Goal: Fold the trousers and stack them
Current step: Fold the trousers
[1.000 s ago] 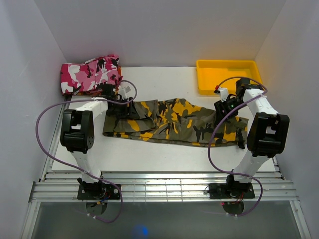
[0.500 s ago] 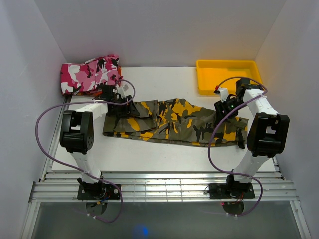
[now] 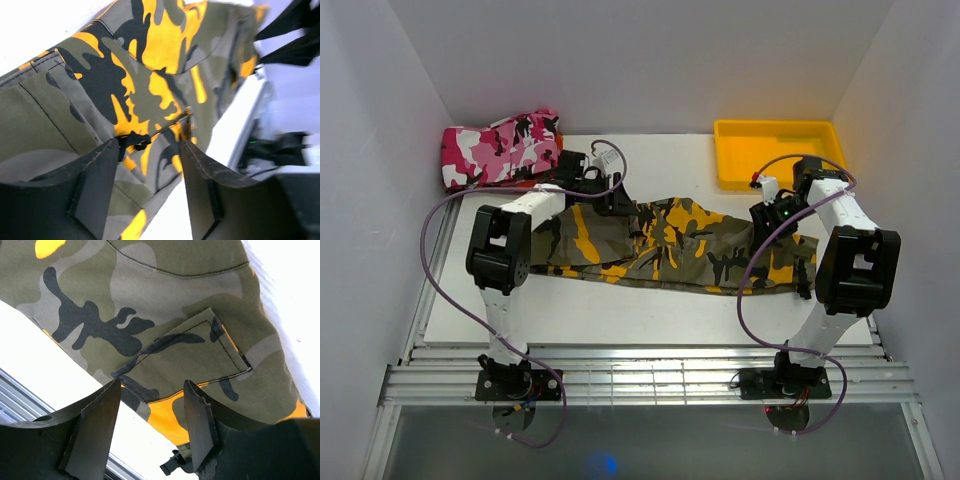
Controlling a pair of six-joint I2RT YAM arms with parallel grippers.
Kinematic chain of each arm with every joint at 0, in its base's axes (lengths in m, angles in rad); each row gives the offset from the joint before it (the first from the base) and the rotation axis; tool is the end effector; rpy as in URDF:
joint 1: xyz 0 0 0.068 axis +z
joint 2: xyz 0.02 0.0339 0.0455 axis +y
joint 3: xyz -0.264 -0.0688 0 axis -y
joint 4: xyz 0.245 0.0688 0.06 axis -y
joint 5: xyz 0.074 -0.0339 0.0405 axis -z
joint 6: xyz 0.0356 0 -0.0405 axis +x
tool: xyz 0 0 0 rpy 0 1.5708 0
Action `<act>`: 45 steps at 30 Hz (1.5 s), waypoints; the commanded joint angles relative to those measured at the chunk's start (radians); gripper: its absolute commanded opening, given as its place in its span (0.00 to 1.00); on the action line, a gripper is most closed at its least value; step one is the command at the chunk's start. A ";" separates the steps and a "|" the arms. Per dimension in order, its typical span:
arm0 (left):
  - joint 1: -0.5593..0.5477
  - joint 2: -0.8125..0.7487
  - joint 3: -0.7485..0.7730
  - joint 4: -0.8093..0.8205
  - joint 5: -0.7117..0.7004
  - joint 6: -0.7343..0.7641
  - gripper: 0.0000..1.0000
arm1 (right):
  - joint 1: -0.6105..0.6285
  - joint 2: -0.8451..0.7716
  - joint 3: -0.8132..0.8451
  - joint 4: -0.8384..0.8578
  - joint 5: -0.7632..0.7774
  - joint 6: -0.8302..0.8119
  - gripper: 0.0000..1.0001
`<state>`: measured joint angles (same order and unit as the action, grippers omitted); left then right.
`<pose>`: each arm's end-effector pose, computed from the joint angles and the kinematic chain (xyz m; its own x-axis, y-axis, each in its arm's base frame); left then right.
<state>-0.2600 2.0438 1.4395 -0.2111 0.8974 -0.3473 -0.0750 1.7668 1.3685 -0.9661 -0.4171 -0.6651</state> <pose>0.4199 -0.1405 0.1886 -0.8924 0.0177 -0.4509 0.3983 0.5009 -0.7684 0.3425 -0.0113 0.2284 -0.7592 -0.5088 -0.4060 -0.6136 0.7675 0.1855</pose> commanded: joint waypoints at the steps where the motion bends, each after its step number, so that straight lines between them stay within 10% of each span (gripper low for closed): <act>1: -0.030 -0.100 0.050 -0.152 -0.154 0.218 0.63 | 0.006 -0.043 -0.020 0.004 0.008 -0.011 0.59; 18: -0.229 -0.281 -0.185 -0.380 -0.469 0.784 0.57 | 0.006 -0.023 -0.063 0.030 0.098 0.016 0.45; 45: -0.334 -0.183 -0.244 -0.149 -0.624 0.826 0.63 | 0.004 0.008 -0.075 0.040 0.130 0.013 0.44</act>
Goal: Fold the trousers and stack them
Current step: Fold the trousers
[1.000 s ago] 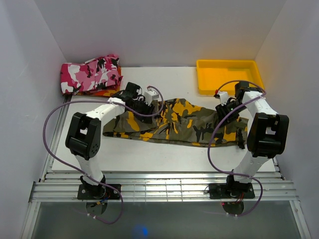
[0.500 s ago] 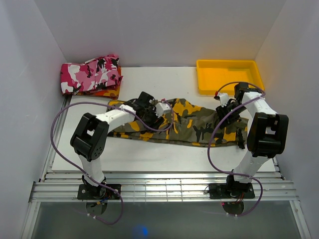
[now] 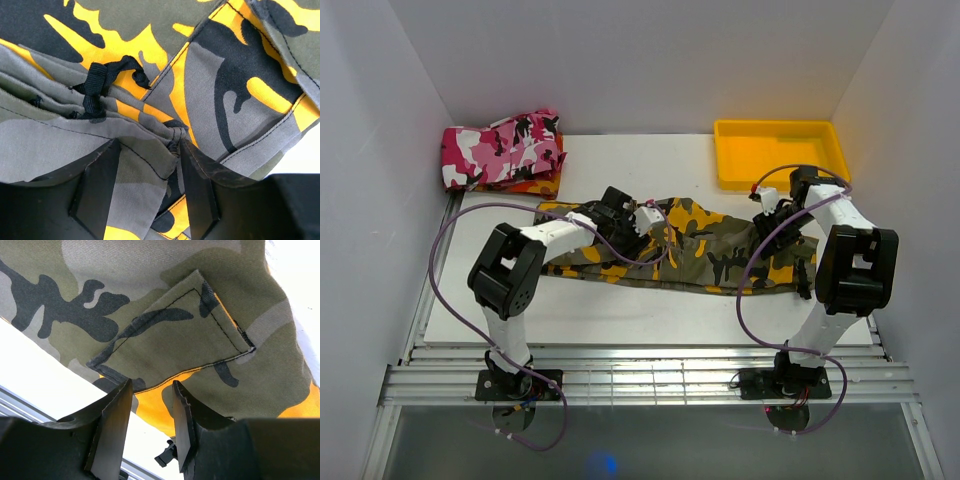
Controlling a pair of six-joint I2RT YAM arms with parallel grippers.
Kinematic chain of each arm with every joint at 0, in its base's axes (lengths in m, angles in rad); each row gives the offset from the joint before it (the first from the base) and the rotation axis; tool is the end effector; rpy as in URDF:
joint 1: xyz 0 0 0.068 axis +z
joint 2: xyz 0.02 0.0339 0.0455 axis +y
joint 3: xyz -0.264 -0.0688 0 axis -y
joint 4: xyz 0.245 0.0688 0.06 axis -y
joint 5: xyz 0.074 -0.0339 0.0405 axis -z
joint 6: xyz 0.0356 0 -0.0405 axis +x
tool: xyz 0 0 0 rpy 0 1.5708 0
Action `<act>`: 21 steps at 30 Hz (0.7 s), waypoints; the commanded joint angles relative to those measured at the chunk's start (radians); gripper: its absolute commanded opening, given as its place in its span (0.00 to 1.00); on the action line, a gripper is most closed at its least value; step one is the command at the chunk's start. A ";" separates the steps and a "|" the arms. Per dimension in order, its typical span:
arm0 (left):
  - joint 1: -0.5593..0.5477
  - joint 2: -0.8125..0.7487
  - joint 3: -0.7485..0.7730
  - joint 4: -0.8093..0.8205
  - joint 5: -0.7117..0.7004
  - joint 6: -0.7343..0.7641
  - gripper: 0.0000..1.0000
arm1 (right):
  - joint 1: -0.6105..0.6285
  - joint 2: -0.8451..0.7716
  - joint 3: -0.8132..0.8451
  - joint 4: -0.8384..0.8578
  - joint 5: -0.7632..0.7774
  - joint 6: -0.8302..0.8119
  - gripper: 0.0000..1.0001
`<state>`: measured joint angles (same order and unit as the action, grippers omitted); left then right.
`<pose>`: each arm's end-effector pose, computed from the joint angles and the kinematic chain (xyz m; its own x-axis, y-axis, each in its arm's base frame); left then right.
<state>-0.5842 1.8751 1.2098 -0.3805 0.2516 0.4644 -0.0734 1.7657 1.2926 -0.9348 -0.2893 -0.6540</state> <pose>0.3148 -0.2188 0.1675 -0.3595 0.7577 -0.5446 0.8939 0.4470 0.0319 0.3339 -0.0144 0.2076 -0.7957 -0.5261 -0.3000 -0.5795 0.8053 0.1248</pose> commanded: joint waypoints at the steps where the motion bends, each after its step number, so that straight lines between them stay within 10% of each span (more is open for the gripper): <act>1: -0.011 -0.016 -0.018 0.020 0.025 0.014 0.63 | 0.003 0.012 0.001 0.008 0.004 0.001 0.43; 6: -0.011 -0.022 -0.041 0.014 0.014 0.026 0.56 | 0.003 0.018 0.008 0.008 0.009 0.001 0.44; 14: -0.011 -0.099 -0.082 -0.050 0.009 0.055 0.01 | 0.003 0.018 0.001 0.011 0.010 0.001 0.43; 21: -0.011 -0.186 -0.107 -0.129 0.024 0.083 0.00 | 0.003 0.014 -0.001 0.013 0.006 0.001 0.43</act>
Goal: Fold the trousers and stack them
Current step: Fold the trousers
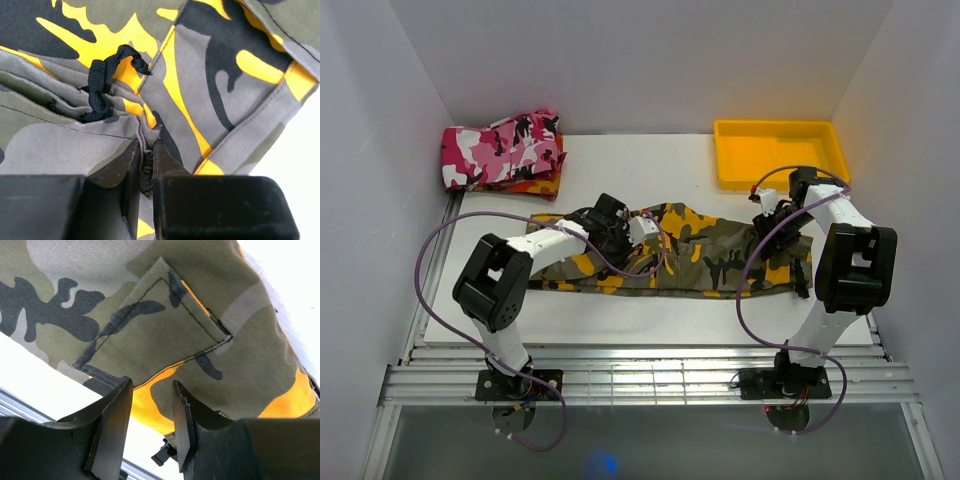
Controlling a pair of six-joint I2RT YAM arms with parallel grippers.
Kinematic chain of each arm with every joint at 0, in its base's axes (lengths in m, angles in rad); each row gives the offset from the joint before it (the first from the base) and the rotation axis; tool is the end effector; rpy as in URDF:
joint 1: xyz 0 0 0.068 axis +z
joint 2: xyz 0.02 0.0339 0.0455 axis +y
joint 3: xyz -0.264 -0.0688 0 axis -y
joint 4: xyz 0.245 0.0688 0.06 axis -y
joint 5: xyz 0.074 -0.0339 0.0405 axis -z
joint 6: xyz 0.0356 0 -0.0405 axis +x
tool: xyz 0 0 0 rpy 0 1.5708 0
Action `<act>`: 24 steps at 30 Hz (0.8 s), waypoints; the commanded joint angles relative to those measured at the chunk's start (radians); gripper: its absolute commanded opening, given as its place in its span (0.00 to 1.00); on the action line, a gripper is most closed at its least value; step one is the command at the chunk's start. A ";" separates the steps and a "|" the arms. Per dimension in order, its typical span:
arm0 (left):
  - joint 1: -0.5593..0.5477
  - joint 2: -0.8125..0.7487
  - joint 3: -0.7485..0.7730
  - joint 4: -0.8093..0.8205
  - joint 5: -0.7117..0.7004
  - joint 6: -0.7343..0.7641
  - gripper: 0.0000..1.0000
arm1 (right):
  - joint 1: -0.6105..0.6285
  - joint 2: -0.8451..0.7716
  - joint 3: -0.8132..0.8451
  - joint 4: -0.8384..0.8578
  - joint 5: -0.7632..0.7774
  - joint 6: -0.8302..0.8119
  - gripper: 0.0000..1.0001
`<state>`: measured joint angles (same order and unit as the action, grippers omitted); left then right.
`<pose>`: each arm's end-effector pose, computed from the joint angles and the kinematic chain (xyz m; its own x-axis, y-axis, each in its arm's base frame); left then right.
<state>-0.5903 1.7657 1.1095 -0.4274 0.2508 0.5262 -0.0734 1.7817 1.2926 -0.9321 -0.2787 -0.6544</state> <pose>0.2880 -0.2036 0.1747 -0.3155 0.7970 -0.5150 0.9184 0.3930 0.0455 0.3357 -0.0149 0.2025 -0.8005 -0.5279 -0.2838 -0.5768 0.8073 0.1251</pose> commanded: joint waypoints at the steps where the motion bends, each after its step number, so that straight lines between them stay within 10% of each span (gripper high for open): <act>1: -0.005 -0.089 -0.011 -0.096 0.031 0.024 0.00 | 0.003 -0.002 -0.001 0.010 -0.004 0.002 0.43; 21: -0.005 -0.170 -0.077 -0.155 0.122 -0.028 0.03 | 0.003 0.010 0.001 0.012 -0.011 0.015 0.33; 23: -0.005 -0.154 -0.094 -0.152 0.127 -0.032 0.11 | 0.003 0.010 0.002 0.010 -0.014 0.015 0.33; 24: -0.005 -0.147 -0.102 -0.149 0.116 -0.049 0.31 | 0.003 0.010 0.002 0.009 -0.014 0.015 0.33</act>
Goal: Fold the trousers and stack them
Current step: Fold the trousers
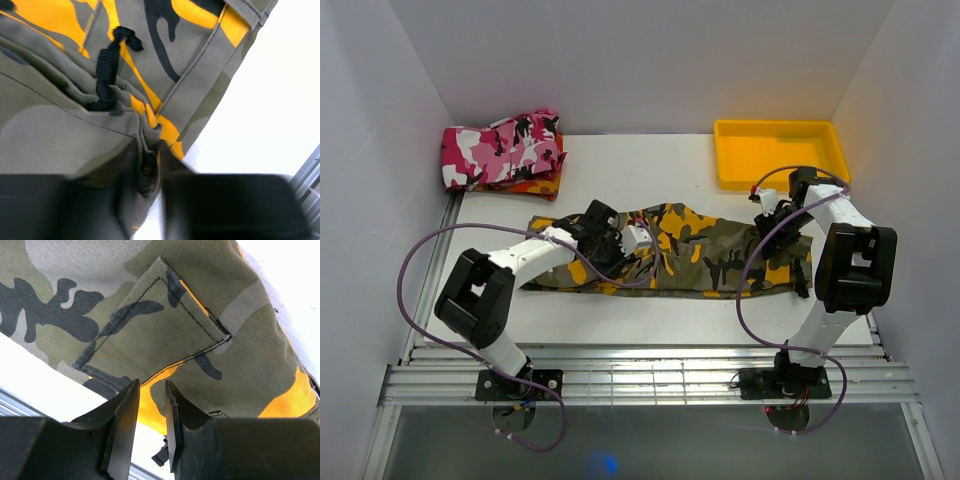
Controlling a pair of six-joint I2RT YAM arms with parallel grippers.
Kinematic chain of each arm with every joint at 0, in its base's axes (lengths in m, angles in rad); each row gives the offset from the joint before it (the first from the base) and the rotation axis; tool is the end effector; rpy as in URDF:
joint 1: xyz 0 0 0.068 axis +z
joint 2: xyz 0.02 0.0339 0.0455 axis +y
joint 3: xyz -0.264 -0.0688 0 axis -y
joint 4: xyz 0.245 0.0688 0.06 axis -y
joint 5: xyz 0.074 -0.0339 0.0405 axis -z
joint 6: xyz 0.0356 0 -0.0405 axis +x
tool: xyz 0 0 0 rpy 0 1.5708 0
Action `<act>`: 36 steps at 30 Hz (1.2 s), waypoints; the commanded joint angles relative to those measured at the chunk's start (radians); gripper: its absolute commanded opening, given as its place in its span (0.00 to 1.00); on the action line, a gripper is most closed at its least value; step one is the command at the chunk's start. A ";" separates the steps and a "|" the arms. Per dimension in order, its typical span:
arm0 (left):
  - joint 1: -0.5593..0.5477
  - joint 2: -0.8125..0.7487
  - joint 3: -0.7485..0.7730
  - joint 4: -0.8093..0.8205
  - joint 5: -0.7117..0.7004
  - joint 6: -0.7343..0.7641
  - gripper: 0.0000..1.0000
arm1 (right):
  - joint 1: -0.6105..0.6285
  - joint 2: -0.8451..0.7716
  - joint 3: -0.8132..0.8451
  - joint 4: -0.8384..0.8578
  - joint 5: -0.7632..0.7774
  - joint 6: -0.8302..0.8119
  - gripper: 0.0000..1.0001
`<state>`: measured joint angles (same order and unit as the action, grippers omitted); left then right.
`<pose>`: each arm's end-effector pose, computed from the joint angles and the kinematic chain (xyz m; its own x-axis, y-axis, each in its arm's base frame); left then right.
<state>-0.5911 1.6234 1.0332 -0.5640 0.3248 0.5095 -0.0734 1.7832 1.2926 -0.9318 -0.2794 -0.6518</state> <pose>0.2547 -0.1847 0.1921 -0.3530 0.7936 -0.4956 0.9250 0.3756 -0.0574 0.3358 -0.0149 0.2020 -0.8022 -0.5257 -0.2830 -0.5746 0.8085 0.1271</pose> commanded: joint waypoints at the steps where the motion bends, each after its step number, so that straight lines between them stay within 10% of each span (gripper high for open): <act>1: -0.004 0.000 -0.030 -0.008 0.028 -0.042 0.37 | 0.003 0.008 0.002 0.007 -0.018 0.012 0.33; 10: 0.088 -0.145 0.086 -0.042 0.193 -0.193 0.56 | 0.006 -0.005 -0.001 -0.005 -0.072 0.011 0.34; 22: 0.419 0.140 0.110 -0.007 0.391 -0.350 0.53 | 0.018 -0.030 0.002 -0.039 -0.096 -0.002 0.55; 36: 0.720 0.235 0.185 -0.069 0.486 -0.301 0.53 | 0.020 0.010 -0.059 -0.047 -0.012 -0.023 0.51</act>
<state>0.1188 1.9354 1.1992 -0.5869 0.7818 0.1246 -0.0574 1.7889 1.2190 -0.9539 -0.2832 -0.6624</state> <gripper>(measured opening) 0.523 0.512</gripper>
